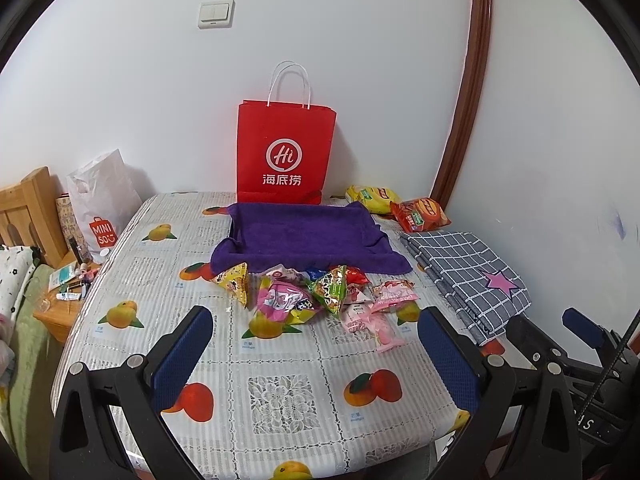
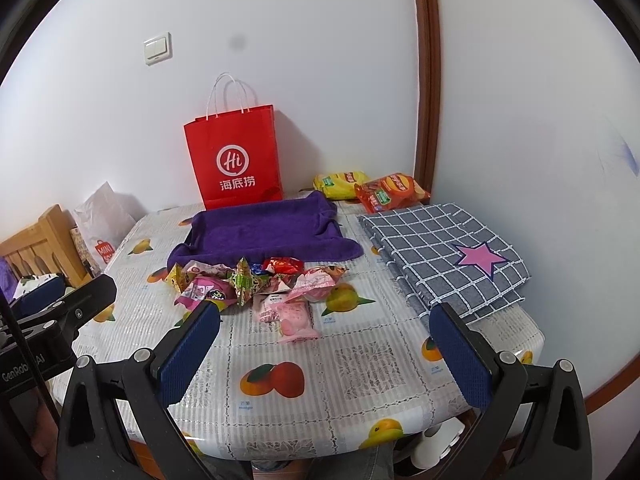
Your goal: Organize snacks
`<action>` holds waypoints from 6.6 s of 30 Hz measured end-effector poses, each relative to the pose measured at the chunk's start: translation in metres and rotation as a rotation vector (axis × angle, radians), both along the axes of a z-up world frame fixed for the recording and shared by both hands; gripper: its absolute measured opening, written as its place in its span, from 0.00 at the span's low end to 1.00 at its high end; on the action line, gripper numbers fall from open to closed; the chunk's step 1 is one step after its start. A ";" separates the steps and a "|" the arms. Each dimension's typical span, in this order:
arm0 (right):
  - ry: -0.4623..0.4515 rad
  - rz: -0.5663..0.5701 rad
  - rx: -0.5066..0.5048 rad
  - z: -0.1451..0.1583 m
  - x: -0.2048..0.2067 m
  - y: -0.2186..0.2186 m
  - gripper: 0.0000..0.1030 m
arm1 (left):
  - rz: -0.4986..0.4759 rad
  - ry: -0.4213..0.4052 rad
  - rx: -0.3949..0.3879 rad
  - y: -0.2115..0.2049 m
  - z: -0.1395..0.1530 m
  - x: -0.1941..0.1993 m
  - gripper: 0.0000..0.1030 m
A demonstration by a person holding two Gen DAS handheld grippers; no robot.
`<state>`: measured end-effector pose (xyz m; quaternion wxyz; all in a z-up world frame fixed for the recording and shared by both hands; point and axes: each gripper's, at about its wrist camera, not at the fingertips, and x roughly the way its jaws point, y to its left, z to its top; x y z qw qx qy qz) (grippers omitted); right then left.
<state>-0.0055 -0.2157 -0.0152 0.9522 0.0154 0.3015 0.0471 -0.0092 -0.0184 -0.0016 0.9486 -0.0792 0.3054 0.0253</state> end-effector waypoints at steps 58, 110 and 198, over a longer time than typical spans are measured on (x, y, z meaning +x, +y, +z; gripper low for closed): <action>0.001 0.059 0.000 -0.006 0.004 0.017 1.00 | -0.003 -0.001 -0.005 0.008 -0.011 0.005 1.00; 0.299 0.098 -0.080 -0.184 0.164 0.031 0.52 | 0.152 0.309 -0.043 0.114 -0.150 0.142 0.94; 0.012 0.093 -0.017 0.000 0.309 0.083 0.52 | -0.004 0.162 -0.060 0.109 -0.042 0.301 0.34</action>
